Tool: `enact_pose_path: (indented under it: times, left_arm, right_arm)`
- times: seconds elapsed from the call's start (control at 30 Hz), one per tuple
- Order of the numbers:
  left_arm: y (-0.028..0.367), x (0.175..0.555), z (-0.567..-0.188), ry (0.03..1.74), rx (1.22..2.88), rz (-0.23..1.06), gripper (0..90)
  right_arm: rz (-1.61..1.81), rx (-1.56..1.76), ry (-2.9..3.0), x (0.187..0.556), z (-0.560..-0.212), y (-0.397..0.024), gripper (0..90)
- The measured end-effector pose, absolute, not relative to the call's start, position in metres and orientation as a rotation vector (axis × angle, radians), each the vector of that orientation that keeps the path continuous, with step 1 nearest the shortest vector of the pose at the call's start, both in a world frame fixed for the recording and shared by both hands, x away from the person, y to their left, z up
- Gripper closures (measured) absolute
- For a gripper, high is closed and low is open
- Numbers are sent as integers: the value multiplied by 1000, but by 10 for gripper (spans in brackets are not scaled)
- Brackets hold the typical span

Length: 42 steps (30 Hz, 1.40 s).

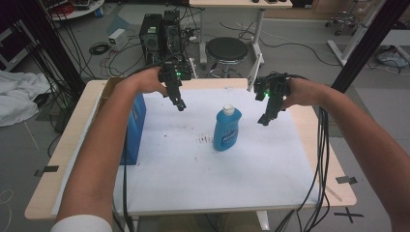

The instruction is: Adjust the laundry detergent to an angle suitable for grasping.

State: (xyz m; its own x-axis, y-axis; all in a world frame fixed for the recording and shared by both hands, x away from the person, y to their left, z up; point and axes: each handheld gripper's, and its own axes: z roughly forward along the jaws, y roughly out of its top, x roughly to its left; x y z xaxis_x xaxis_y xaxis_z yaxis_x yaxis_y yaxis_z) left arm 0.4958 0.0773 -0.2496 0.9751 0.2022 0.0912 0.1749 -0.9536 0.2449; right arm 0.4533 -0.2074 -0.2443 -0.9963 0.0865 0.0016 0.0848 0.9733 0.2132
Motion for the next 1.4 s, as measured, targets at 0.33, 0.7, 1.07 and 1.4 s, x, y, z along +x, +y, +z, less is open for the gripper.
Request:
enact_pose_path:
  times: [0.33,0.7,1.07,1.4]
  left_arm:
    - [75,492,-247,277,2889,177,40]
    - [75,490,-246,293,2885,188,39]
    - [76,490,-245,313,2875,204,40]
    - [81,493,-246,384,2777,246,40]
  right_arm:
    - [335,138,3110,451,-243,-210,27]
    - [328,127,3111,450,-243,-210,27]
    - [341,136,3104,450,-243,-212,27]
    - [337,140,3107,450,-243,-213,27]
